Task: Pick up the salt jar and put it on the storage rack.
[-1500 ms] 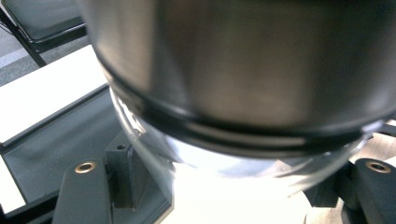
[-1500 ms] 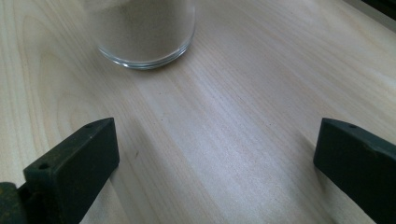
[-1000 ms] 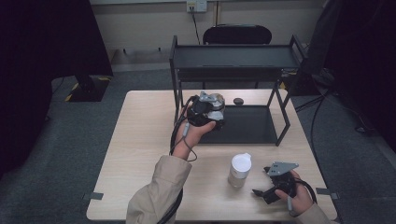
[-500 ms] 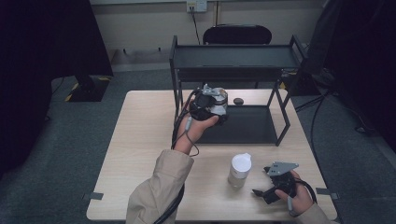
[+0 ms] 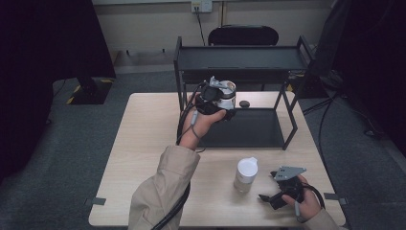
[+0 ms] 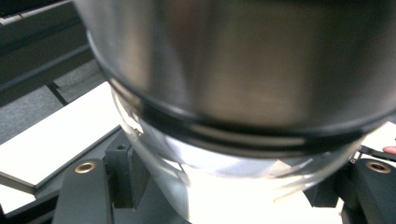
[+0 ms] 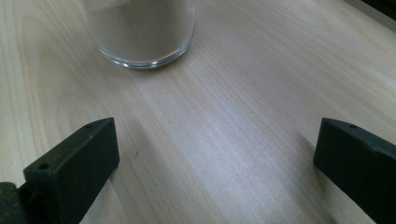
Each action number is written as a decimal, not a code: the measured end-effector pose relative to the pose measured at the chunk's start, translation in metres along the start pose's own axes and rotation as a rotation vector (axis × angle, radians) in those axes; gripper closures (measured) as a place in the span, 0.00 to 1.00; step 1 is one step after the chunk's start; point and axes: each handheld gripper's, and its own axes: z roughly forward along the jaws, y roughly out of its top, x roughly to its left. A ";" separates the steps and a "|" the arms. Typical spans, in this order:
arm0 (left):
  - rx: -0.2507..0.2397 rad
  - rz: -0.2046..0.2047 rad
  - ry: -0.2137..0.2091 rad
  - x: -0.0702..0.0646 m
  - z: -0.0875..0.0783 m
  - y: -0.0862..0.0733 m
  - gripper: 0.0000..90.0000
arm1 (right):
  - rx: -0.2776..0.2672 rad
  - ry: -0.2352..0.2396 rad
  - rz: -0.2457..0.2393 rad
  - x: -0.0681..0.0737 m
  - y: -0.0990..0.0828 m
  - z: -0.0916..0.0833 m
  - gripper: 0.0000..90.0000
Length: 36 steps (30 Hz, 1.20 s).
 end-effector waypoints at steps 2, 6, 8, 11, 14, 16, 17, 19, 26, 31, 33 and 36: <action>-0.005 -0.002 0.001 0.000 -0.001 0.003 0.34 | 0.000 0.000 0.000 0.000 0.000 0.000 0.00; -0.009 -0.005 -0.004 0.001 -0.003 0.009 0.34 | 0.000 0.000 0.000 0.000 0.000 0.000 0.00; -0.012 -0.002 -0.005 0.001 -0.003 0.011 0.34 | 0.000 0.000 0.000 0.000 0.000 0.000 0.00; -0.016 -0.008 -0.011 0.002 -0.004 0.014 0.34 | 0.000 0.000 0.000 0.000 0.000 0.000 0.00; -0.014 -0.006 -0.012 0.002 -0.004 0.018 0.34 | 0.000 0.000 0.000 0.000 0.000 0.000 0.00; -0.010 -0.002 -0.007 0.001 -0.004 0.022 0.34 | 0.000 0.000 0.000 0.000 0.000 0.000 0.00; -0.012 -0.001 -0.006 0.001 -0.005 0.024 0.34 | 0.000 0.000 0.000 0.000 0.000 0.000 0.00; -0.016 -0.002 -0.005 0.001 -0.007 0.028 0.34 | 0.000 0.000 0.000 0.000 0.000 0.000 0.00; -0.020 0.001 -0.003 0.001 -0.013 0.038 0.34 | 0.000 0.000 0.000 0.000 0.000 0.000 0.00; -0.027 0.008 -0.005 0.002 -0.018 0.044 0.34 | 0.000 0.000 0.000 0.000 0.000 0.000 0.00; -0.027 0.008 -0.004 0.002 -0.020 0.047 0.34 | 0.000 0.000 0.000 0.000 0.000 0.000 0.00; -0.026 0.012 0.001 0.002 -0.022 0.050 0.34 | 0.000 0.000 0.000 0.000 0.000 0.000 0.00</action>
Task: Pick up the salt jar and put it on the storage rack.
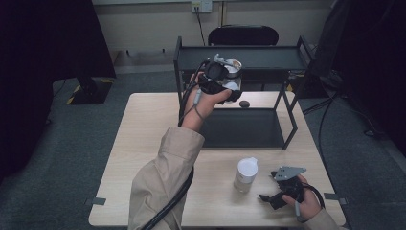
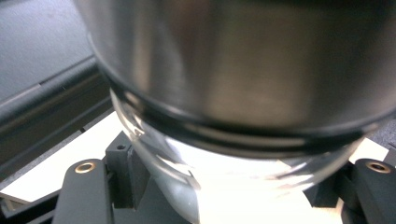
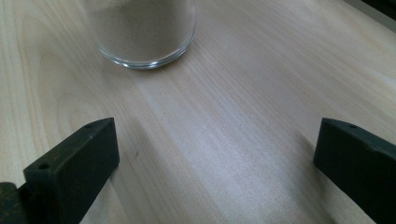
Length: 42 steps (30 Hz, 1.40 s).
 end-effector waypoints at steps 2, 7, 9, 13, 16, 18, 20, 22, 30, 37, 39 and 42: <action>-0.002 -0.002 -0.002 0.000 -0.001 0.002 0.34 | 0.000 0.000 0.000 0.000 0.000 0.000 0.00; -0.004 -0.002 -0.010 0.001 -0.004 0.009 0.34 | 0.000 0.001 0.000 0.000 0.000 0.000 0.00; -0.004 -0.003 -0.017 0.002 -0.005 0.011 0.34 | 0.000 0.000 0.000 0.000 0.000 0.000 0.00; -0.002 0.001 -0.018 0.003 -0.008 0.016 0.34 | 0.002 0.001 0.000 0.000 0.000 0.000 0.00; -0.004 0.002 -0.015 0.003 -0.010 0.019 0.34 | 0.002 0.001 0.000 0.000 0.000 0.000 0.00; 0.000 -0.001 -0.016 0.004 -0.011 0.021 0.34 | 0.002 0.001 0.000 0.000 0.000 0.000 0.00; 0.005 0.003 -0.015 0.004 -0.011 0.024 0.34 | 0.002 0.001 0.000 0.000 0.000 0.000 0.00; 0.004 -0.002 -0.014 0.005 -0.012 0.026 0.34 | 0.001 0.001 0.000 0.000 0.000 0.000 0.00; -0.001 -0.006 -0.010 0.006 -0.014 0.033 0.34 | 0.001 0.001 0.000 0.000 0.000 0.000 0.00; -0.003 -0.013 -0.007 0.006 -0.013 0.040 0.34 | 0.001 0.001 0.000 0.000 0.000 0.000 0.00; 0.002 -0.008 -0.002 0.005 -0.013 0.043 0.34 | 0.002 0.001 0.001 0.000 0.000 0.000 0.00; 0.000 -0.009 0.000 0.005 -0.013 0.047 0.34 | 0.002 0.001 0.001 0.000 0.000 0.000 0.00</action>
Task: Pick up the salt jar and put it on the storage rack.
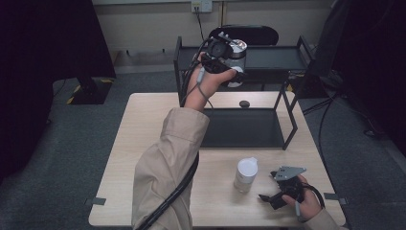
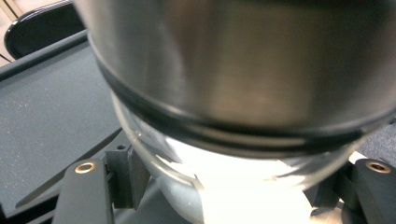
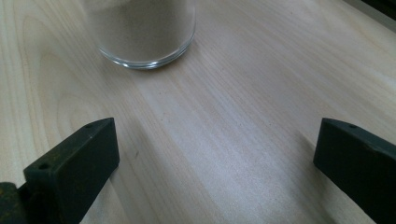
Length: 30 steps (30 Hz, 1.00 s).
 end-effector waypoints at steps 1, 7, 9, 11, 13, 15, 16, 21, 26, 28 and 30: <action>0.000 -0.001 -0.003 0.001 0.000 0.001 0.34 | 0.000 0.000 0.000 0.000 0.000 0.000 0.00; 0.004 -0.003 0.011 0.001 0.001 0.007 0.34 | 0.000 0.000 -0.001 0.000 0.000 0.000 0.00; 0.010 -0.003 0.015 0.001 0.001 0.009 0.34 | 0.000 0.000 -0.001 0.000 0.000 0.000 0.00; 0.010 -0.005 0.019 0.001 0.002 0.011 0.34 | -0.001 0.000 -0.001 0.000 0.000 0.000 0.00; 0.010 -0.011 0.021 0.002 0.001 0.013 0.34 | 0.000 0.000 -0.002 0.000 0.000 0.000 0.00; 0.014 -0.012 0.028 0.002 0.001 0.016 0.34 | 0.000 0.000 -0.001 0.000 0.000 0.000 0.00; 0.010 -0.016 0.030 0.003 0.001 0.018 0.34 | 0.000 0.000 -0.001 0.000 0.000 0.000 0.00; 0.015 -0.017 0.037 0.005 0.001 0.022 0.34 | 0.000 0.000 -0.001 0.000 0.000 0.000 0.00; 0.015 -0.022 0.044 0.010 0.003 0.025 0.34 | 0.000 0.000 -0.001 0.000 0.000 0.000 0.00; 0.013 -0.033 0.044 0.014 0.004 0.025 0.34 | 0.000 0.000 -0.001 0.000 0.000 0.000 0.00; 0.018 -0.034 0.049 0.017 0.006 0.027 0.34 | 0.000 0.000 -0.001 0.000 0.000 0.000 0.00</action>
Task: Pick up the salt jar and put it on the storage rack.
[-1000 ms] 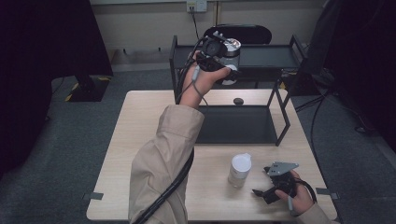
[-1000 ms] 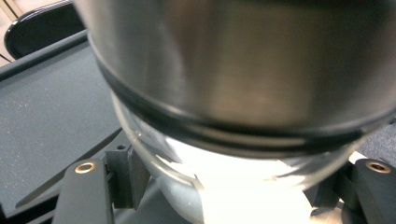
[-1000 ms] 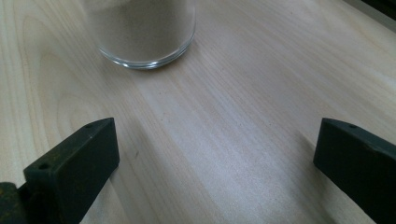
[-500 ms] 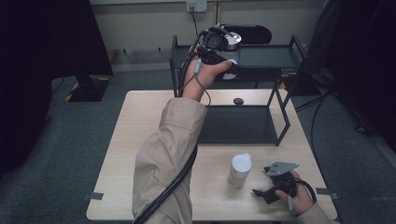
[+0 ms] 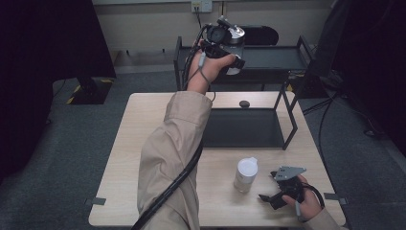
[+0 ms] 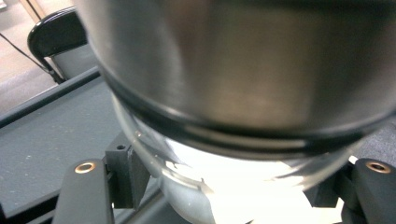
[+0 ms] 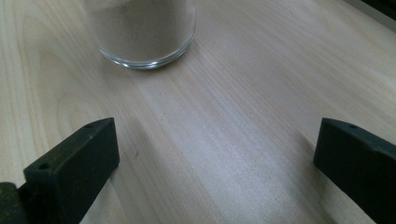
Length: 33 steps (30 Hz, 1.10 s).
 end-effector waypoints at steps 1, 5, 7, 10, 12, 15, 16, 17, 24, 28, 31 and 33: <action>0.002 -0.003 0.003 0.002 0.001 0.001 0.34 | 0.000 0.000 0.000 0.000 0.000 0.000 0.00; 0.006 -0.012 0.013 0.008 0.005 0.005 0.34 | 0.000 0.000 0.001 0.000 0.000 0.000 0.00; 0.009 -0.017 0.016 0.011 0.008 0.007 0.34 | 0.000 0.000 0.001 0.000 0.000 0.000 0.00; 0.013 -0.027 0.020 0.014 0.013 0.008 0.34 | 0.000 0.000 0.001 0.000 0.000 0.000 0.00; 0.022 -0.025 0.027 0.016 0.017 0.010 0.34 | 0.000 0.000 0.001 0.000 0.000 0.000 0.00; 0.024 -0.029 0.032 0.019 0.021 0.010 0.34 | 0.000 0.000 0.001 0.000 0.000 0.000 0.00; 0.025 -0.030 0.036 0.020 0.022 0.010 0.34 | -0.001 0.000 0.000 0.000 0.000 0.000 0.00; 0.024 -0.030 0.038 0.021 0.022 0.010 0.34 | -0.001 0.000 0.000 0.000 0.000 0.000 0.00; 0.016 -0.056 0.054 0.026 0.028 0.008 0.34 | -0.001 0.000 0.000 0.000 0.000 0.000 0.00; 0.025 -0.062 0.069 0.026 0.032 0.010 0.34 | -0.001 0.000 0.000 0.000 0.000 0.000 0.00; 0.023 -0.070 0.072 0.027 0.035 0.009 0.34 | -0.001 0.000 0.000 0.000 0.000 0.000 0.00; 0.021 -0.072 0.076 0.027 0.037 0.008 0.34 | -0.001 0.000 0.000 0.000 0.000 0.000 0.00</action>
